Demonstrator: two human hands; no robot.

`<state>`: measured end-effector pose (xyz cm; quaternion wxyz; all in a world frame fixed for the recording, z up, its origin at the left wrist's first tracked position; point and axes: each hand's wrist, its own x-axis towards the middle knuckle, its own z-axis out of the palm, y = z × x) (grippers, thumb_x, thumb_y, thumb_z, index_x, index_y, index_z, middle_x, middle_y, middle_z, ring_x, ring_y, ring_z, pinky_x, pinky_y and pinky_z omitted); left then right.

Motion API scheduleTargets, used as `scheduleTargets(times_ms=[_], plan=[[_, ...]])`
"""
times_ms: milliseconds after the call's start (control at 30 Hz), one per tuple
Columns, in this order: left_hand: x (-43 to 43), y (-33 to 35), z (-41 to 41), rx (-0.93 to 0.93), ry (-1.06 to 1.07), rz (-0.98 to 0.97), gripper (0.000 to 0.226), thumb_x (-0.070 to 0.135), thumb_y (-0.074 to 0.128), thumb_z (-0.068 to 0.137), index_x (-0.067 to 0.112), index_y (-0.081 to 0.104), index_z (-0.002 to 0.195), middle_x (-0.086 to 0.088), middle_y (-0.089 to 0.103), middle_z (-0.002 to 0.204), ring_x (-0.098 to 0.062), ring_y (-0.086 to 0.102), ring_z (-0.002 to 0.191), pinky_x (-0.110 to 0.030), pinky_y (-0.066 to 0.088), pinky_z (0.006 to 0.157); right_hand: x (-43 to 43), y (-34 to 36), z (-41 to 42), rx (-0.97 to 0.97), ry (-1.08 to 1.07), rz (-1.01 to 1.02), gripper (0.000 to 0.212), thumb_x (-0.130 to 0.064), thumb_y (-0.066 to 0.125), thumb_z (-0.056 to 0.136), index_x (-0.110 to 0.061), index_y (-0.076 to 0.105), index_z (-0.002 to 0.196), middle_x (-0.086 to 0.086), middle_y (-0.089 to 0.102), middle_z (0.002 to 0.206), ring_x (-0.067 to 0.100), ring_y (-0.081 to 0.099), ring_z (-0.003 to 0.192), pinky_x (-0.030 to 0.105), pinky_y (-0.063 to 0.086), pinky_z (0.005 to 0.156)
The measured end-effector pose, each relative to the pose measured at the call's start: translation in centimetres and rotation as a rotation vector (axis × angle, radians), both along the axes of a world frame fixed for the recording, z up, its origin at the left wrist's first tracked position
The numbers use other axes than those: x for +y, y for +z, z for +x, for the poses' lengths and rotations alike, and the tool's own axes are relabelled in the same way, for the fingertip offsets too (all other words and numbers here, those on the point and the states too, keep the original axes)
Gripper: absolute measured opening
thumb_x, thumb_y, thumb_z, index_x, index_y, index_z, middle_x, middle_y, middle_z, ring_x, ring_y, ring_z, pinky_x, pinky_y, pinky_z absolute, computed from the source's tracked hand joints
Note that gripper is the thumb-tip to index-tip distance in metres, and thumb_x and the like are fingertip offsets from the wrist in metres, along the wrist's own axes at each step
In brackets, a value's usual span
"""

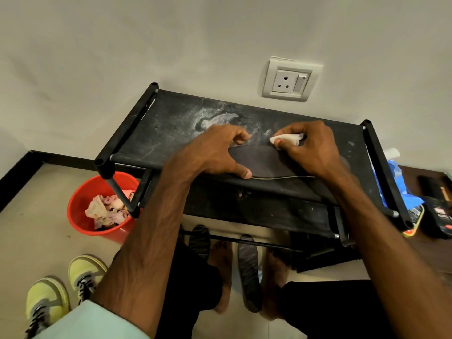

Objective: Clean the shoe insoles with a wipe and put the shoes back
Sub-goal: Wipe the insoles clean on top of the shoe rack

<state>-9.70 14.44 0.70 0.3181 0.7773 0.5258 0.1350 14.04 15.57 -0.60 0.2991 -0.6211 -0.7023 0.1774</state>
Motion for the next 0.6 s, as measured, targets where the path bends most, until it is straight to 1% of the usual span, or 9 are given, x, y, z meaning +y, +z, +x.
scheduleTargets(times_ms=[33,67,167,233,267,367,467,600], plan=[[0.0,0.1,-0.2,0.011,-0.003,0.011,0.086,0.041,0.091,0.067,0.021,0.053,0.141,0.005,0.058,0.137,-0.011,0.055,0.120,-0.034,0.047,0.105,-0.1,0.0,0.0,-0.007,0.019,-0.005,0.007,-0.028,0.080,0.087,-0.030,0.081,0.094,-0.014,0.075,0.084,0.003,0.069,0.079,0.016,0.053,0.070],[0.0,0.1,-0.2,0.017,-0.006,0.017,0.083,0.042,0.091,0.067,0.022,0.054,0.139,0.006,0.059,0.135,-0.010,0.055,0.118,-0.032,0.048,0.103,-0.1,0.0,-0.1,-0.021,0.035,-0.010,0.008,-0.027,0.080,0.087,-0.030,0.082,0.094,-0.014,0.075,0.085,0.002,0.069,0.079,0.017,0.054,0.071],[0.0,-0.1,0.1,0.008,-0.009,0.023,0.080,0.042,0.090,0.069,0.021,0.056,0.138,0.005,0.059,0.133,-0.009,0.054,0.112,-0.026,0.046,0.095,0.0,-0.5,-0.6,-0.096,0.050,-0.038,0.011,-0.026,0.077,0.088,-0.030,0.081,0.097,-0.008,0.076,0.089,0.007,0.070,0.082,0.032,0.060,0.079],[0.0,-0.3,0.2,0.000,-0.007,0.030,0.080,0.042,0.090,0.069,0.021,0.056,0.138,0.006,0.060,0.132,-0.006,0.053,0.109,-0.021,0.043,0.090,0.3,-0.8,-1.0,-0.116,0.036,-0.052,0.014,-0.025,0.076,0.088,-0.029,0.081,0.101,-0.003,0.078,0.095,0.014,0.071,0.086,0.041,0.061,0.084],[0.0,-0.4,0.3,-0.004,-0.005,0.032,0.080,0.042,0.090,0.068,0.021,0.056,0.138,0.007,0.060,0.131,-0.005,0.053,0.108,-0.020,0.042,0.087,0.5,-0.8,-1.1,-0.114,0.025,-0.051,0.015,-0.025,0.075,0.088,-0.028,0.081,0.102,-0.001,0.078,0.097,0.016,0.071,0.087,0.044,0.061,0.085],[0.0,-0.5,0.3,-0.014,0.002,0.027,0.081,0.042,0.091,0.068,0.021,0.056,0.138,0.008,0.061,0.131,-0.004,0.053,0.106,-0.017,0.040,0.083,0.8,-1.0,-1.5,-0.138,0.029,-0.050,0.015,-0.022,0.074,0.089,-0.027,0.081,0.102,0.002,0.078,0.099,0.019,0.072,0.089,0.046,0.060,0.085],[0.1,-0.5,0.4,-0.012,0.015,0.020,0.083,0.041,0.091,0.067,0.020,0.055,0.138,0.008,0.061,0.130,-0.005,0.053,0.106,-0.019,0.040,0.086,1.1,-1.0,-2.1,-0.190,0.084,-0.078,0.014,-0.021,0.073,0.092,-0.023,0.081,0.103,0.004,0.078,0.101,0.020,0.071,0.091,0.046,0.060,0.087],[-0.1,-0.5,0.7,-0.021,0.031,0.005,0.083,0.039,0.092,0.066,0.020,0.055,0.138,0.008,0.062,0.127,-0.005,0.054,0.105,-0.017,0.040,0.085,0.9,-0.2,-2.0,-0.191,0.163,-0.115,0.015,-0.018,0.075,0.092,-0.019,0.081,0.106,0.003,0.078,0.105,0.016,0.071,0.094,0.041,0.060,0.090]])
